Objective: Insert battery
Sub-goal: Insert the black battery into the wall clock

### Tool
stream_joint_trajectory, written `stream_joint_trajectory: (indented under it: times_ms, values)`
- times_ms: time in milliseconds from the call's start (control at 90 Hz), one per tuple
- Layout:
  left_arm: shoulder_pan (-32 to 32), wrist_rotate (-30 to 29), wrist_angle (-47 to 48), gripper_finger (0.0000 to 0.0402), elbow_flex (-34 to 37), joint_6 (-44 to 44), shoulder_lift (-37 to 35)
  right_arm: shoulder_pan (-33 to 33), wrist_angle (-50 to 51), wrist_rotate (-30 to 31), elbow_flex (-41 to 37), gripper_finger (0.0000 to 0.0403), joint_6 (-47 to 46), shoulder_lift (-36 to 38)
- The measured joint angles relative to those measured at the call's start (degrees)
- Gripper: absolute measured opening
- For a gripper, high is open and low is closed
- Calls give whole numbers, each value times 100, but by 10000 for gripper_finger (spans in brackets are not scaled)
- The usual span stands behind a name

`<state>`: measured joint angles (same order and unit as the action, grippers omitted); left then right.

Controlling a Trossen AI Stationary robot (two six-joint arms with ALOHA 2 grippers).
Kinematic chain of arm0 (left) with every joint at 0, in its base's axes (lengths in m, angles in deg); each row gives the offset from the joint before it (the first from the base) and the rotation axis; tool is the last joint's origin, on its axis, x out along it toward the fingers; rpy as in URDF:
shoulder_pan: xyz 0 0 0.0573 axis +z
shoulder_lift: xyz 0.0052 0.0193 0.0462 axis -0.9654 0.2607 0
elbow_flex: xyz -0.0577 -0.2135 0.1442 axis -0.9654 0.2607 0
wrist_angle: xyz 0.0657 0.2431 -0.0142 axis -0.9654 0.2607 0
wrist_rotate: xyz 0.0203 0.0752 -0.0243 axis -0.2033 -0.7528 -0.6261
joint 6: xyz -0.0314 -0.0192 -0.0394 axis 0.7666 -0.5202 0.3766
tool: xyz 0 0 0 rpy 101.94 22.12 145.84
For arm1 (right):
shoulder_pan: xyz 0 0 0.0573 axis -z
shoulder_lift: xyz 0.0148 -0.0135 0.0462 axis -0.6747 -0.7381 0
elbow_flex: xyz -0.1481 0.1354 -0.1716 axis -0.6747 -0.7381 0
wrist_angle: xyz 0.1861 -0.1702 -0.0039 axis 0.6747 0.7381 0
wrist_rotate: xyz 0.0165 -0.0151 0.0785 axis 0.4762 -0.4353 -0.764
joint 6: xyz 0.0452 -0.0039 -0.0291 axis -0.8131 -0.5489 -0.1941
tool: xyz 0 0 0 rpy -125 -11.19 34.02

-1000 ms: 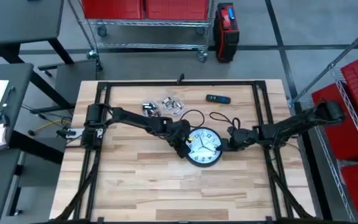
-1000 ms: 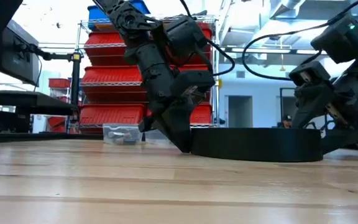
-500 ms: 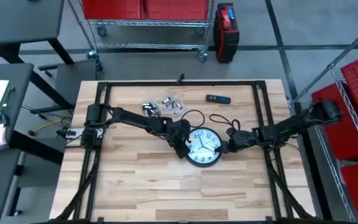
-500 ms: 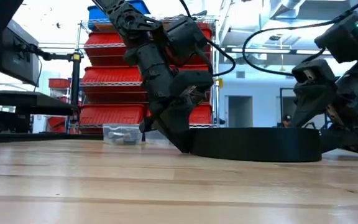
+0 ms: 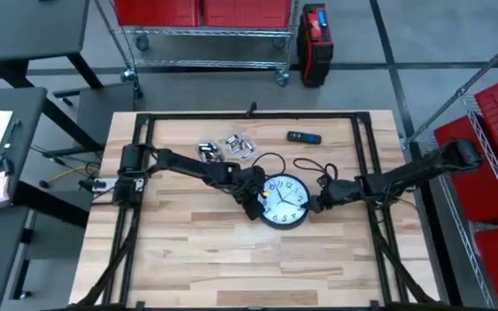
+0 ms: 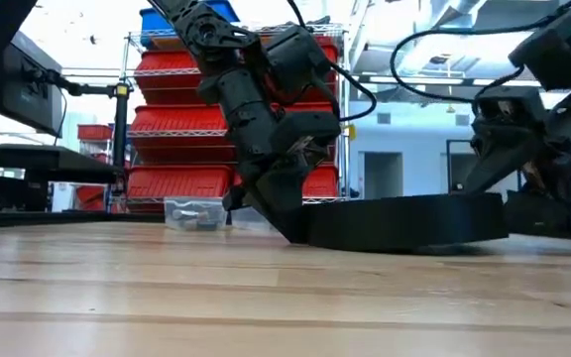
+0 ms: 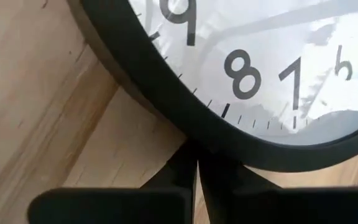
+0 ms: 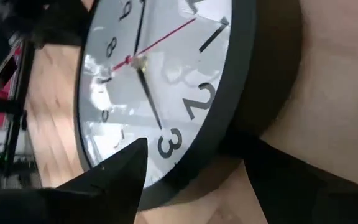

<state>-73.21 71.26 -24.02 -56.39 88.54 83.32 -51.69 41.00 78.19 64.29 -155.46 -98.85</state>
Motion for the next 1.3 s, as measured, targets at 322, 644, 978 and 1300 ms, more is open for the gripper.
stream_joint_trajectory:
  times_ms: [322,644,978,1300]
  values:
    - [-3,-3,22,0,2,-163,-57,-17,292,-758,2,249,84,715]
    - [-7,69,424,0,-254,-521,-44,-43,-52,-1375,46,249,87,1196]
    - [-30,165,37,0,-313,-580,-23,41,-461,-1238,55,249,687,1558]
    - [-43,161,-226,0,-291,-524,-33,299,-515,-1390,61,249,656,1526]
